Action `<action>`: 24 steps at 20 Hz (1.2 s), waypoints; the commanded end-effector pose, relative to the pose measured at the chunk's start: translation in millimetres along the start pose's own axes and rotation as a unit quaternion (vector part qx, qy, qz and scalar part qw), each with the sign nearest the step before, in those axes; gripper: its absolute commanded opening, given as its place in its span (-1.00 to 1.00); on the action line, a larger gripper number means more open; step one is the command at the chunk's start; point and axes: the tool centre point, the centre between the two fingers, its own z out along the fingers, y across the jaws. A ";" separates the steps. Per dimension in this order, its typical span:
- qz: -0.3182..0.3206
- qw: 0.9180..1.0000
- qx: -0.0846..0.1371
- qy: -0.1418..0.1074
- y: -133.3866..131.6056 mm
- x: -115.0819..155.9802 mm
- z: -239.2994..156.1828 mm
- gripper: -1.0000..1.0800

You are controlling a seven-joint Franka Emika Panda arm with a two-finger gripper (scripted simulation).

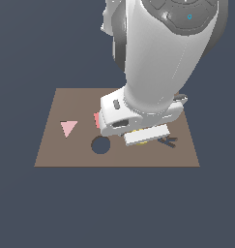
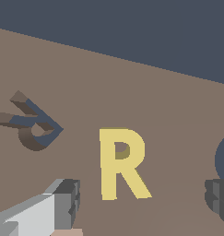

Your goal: Insert a designated object into the corresponding slot on a board.

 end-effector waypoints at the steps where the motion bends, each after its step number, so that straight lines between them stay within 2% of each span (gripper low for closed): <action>1: -0.009 1.000 0.000 0.000 -4.2 5.0 9.3 0.92; 23: -0.018 1.000 0.000 -0.001 -8.6 9.3 37.7 0.92; 24: -0.018 1.000 0.000 -0.001 -8.6 9.3 37.7 -1.00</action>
